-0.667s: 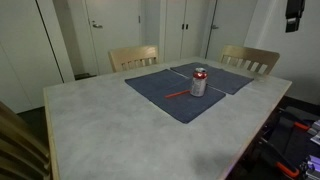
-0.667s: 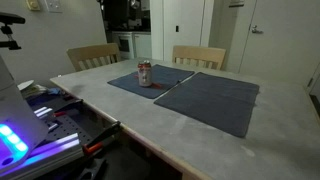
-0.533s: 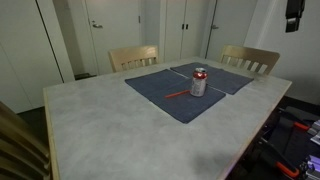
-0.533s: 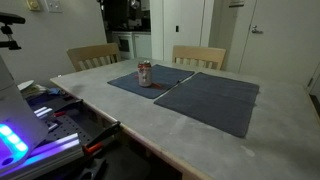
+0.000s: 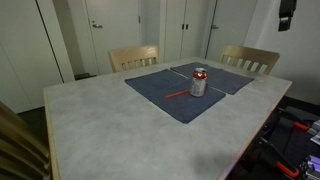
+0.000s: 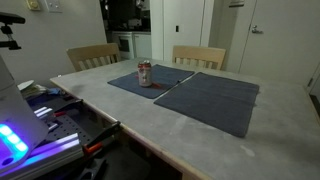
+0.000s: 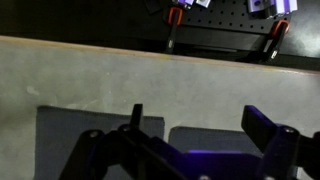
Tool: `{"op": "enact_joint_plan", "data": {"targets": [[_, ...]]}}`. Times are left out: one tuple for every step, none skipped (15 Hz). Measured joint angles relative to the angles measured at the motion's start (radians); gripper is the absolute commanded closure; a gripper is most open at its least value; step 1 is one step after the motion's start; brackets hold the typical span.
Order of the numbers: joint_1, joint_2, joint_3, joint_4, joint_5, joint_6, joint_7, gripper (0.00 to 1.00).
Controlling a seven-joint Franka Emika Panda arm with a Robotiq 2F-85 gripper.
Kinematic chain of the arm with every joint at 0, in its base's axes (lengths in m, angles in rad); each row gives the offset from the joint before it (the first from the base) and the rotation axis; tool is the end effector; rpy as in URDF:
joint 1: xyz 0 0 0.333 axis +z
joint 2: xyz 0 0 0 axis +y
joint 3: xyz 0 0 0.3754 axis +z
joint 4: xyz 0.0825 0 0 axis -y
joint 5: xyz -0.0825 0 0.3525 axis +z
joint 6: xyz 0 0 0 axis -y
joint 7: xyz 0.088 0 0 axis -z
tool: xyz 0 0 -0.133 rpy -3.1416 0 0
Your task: Put the straw inside the can
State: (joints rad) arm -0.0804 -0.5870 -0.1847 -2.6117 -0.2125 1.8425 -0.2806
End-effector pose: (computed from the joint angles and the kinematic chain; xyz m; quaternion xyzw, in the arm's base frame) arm 0.2624 -0.0990 0.4611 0.9924 0.0656 -0.1016 0.0233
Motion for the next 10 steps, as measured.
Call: {"op": "enact_joint_plan", "data": {"targets": [[0.020,0.025,0.004,0.017,0.000,0.014,-0.014,0.00],[0.041,0.053,0.010,0.038,0.001,0.024,-0.029,0.00],[0.062,0.082,0.018,0.061,0.001,0.031,-0.047,0.00],[0.081,0.109,0.029,0.084,0.001,0.034,-0.067,0.00],[0.099,0.131,0.039,0.102,0.001,0.037,-0.090,0.00],[0.113,0.148,0.050,0.116,0.000,0.041,-0.115,0.00],[0.126,0.159,0.060,0.125,0.000,0.048,-0.143,0.00],[0.137,0.165,0.069,0.129,-0.006,0.061,-0.172,0.00],[0.145,0.166,0.076,0.129,-0.014,0.084,-0.200,0.00],[0.154,0.166,0.080,0.127,-0.021,0.114,-0.228,0.00]]}}
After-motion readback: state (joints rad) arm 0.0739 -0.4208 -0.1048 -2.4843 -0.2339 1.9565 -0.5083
